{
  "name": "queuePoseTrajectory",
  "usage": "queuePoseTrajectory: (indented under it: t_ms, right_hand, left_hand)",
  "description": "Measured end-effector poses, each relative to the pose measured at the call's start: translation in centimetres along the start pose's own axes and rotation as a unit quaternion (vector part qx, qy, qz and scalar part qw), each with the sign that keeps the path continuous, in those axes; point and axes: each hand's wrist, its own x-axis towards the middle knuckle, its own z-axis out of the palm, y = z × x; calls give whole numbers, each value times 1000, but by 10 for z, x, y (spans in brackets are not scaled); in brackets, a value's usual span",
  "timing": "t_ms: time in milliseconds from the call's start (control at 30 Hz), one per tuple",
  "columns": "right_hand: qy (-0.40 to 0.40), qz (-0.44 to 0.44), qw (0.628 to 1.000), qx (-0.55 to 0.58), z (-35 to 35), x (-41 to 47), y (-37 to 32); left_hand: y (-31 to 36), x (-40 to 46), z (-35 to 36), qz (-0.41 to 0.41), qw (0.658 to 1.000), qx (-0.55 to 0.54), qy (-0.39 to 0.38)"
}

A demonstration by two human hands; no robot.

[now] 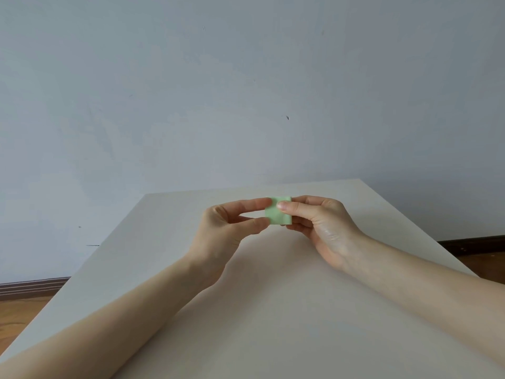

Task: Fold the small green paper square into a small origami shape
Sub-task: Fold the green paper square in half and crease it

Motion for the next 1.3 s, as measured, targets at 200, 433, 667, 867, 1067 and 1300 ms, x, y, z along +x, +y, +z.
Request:
queuePoseTrajectory:
  t_ms: [200, 433, 667, 867, 1067, 1300]
  right_hand:
    - [-8, 14, 1000, 13, 0, -1, -1]
    - [-9, 11, 1000, 10, -1, 0, -1]
    - [3, -26, 998, -50, -1, 0, 0]
    - [14, -31, 997, -62, -1, -3, 1]
    - [23, -35, 997, -60, 1, -4, 1]
    - [-49, -11, 998, -35, 3, -5, -1]
  left_hand:
    - [0, 1, 0, 0, 1000, -3, 1]
    - [-3, 4, -2, 0, 1000, -21, -5]
    - [-1, 4, -1, -12, 998, -57, -7]
    - [-2, 4, -1, -22, 996, -81, -8]
    - [-3, 5, -1, -32, 994, -104, -5]
    - [-3, 5, -3, -31, 992, -119, -5]
